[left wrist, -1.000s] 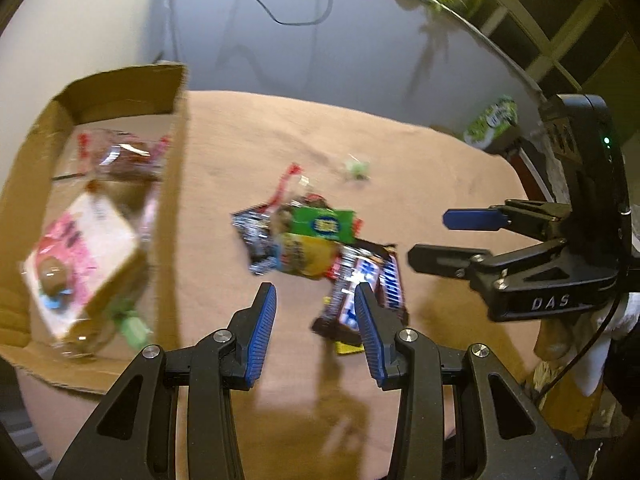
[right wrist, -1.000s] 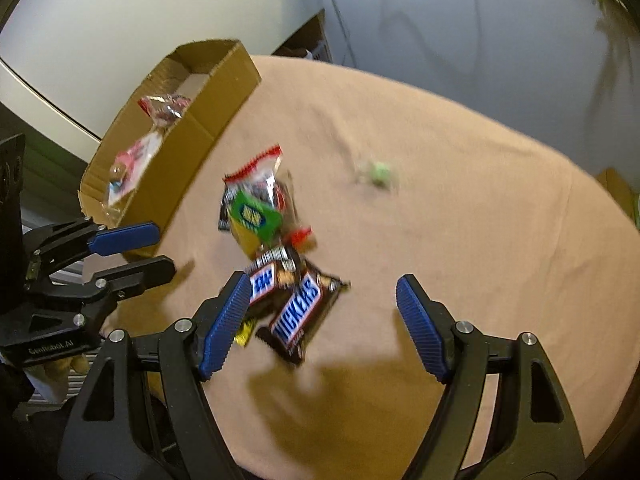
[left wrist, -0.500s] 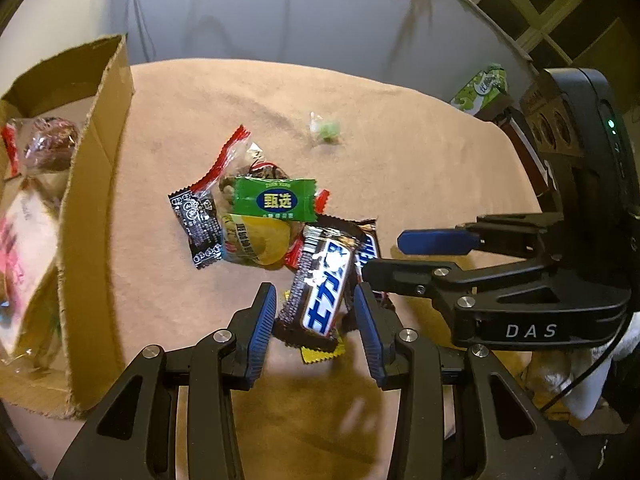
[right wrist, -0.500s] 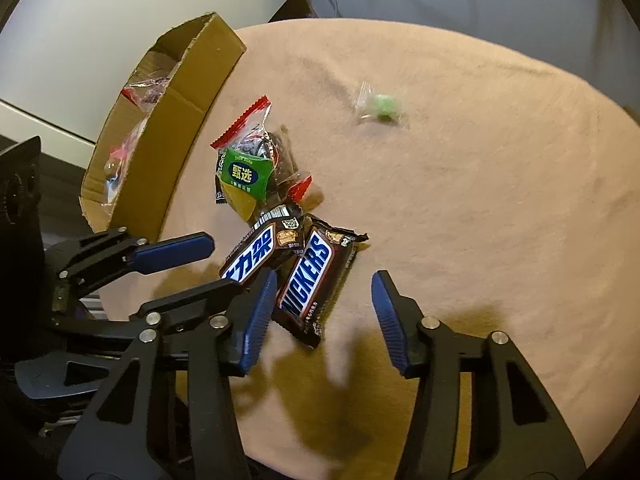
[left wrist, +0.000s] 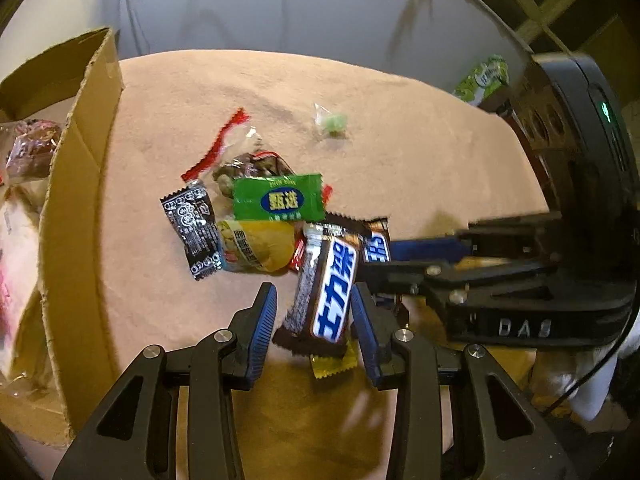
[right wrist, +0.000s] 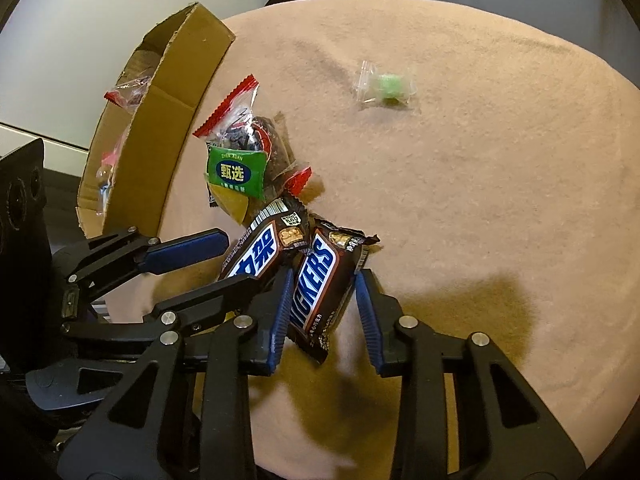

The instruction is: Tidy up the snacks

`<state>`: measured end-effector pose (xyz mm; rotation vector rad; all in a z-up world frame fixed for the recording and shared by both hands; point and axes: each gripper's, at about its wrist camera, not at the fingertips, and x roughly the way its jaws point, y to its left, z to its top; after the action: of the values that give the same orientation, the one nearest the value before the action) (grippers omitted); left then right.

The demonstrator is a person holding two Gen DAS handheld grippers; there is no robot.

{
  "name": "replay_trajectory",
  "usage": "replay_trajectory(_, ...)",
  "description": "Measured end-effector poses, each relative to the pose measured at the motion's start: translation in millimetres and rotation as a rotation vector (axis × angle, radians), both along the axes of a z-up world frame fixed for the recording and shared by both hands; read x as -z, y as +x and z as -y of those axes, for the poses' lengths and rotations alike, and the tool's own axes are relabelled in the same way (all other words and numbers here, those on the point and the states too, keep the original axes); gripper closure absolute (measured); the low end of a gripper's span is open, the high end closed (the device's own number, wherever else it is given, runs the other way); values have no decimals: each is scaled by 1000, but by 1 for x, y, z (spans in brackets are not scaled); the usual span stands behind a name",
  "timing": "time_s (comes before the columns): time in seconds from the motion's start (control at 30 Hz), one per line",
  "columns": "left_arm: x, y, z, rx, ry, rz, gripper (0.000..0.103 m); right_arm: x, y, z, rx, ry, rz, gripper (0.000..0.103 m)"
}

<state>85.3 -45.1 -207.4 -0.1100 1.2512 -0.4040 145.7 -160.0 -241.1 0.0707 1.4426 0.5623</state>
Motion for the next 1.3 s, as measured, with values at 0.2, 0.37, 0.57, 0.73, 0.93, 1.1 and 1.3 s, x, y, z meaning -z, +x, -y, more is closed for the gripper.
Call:
replay_trajectory(0.2,6,-2,-4,16,34,-6,67,0,2,1,-6,-13,1,69)
replay_trajectory(0.37,10,3,4,22,51,0,67,0,3,-4,-10,-38,3,68)
replay_trajectory(0.57,15,8,13,18,57,14,73,4,7,-15,-9,-45,1,67)
replay_trajectory(0.73,14,6,10,7,46,20,75,4,6,-18,-26,-49,17,69)
replay_trajectory(0.93,8,-3,-1,-24,10,25,76,3,-1,-6,12,-22,27,73)
replay_trajectory(1.1,-2,-10,-10,-50,-12,37,76,-1,-7,8,41,1,35,73)
replay_trajectory(1.3,-19,-22,-26,-84,-45,60,76,-10,-11,23,90,40,44,73)
